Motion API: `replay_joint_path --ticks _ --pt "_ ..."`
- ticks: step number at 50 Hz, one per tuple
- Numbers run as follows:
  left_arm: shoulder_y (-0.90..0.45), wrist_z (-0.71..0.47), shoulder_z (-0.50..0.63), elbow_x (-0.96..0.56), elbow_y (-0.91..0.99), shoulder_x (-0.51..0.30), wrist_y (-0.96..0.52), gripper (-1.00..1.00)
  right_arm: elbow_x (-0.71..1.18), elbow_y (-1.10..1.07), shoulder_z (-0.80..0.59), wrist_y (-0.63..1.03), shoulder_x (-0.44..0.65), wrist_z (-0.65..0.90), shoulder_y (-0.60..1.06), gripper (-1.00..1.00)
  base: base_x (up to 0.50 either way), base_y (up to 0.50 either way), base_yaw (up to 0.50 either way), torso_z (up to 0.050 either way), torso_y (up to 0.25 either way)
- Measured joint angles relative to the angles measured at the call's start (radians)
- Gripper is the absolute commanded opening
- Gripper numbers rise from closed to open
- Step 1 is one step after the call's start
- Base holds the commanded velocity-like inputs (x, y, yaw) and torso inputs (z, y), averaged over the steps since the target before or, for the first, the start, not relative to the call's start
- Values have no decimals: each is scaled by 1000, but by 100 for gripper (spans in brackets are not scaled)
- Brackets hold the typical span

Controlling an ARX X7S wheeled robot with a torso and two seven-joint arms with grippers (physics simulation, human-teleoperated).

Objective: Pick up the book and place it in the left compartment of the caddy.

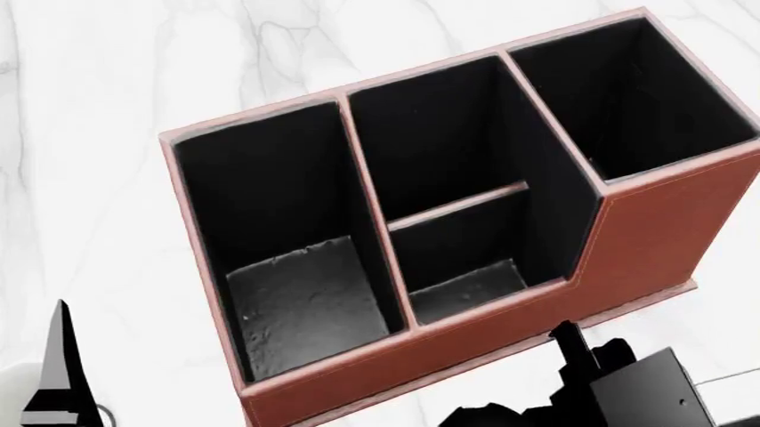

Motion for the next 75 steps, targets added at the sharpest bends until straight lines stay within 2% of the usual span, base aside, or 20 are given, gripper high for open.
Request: replay_joint_path --ticks 26,50,75 --pt "4 -12 3 -8 7 -12 6 100 -118 -206 -38 119 30 0 -7 -100 0 0 0 0 1" --pt "3 -21 1 -21 12 -22 9 100 -459 -468 -309 381 161 -51 91 -100 0 0 0 0 1" --pt "3 -30 8 -26 14 -32 15 100 -518 -514 -483 382 242 -207 152 -100 0 0 0 0 1"
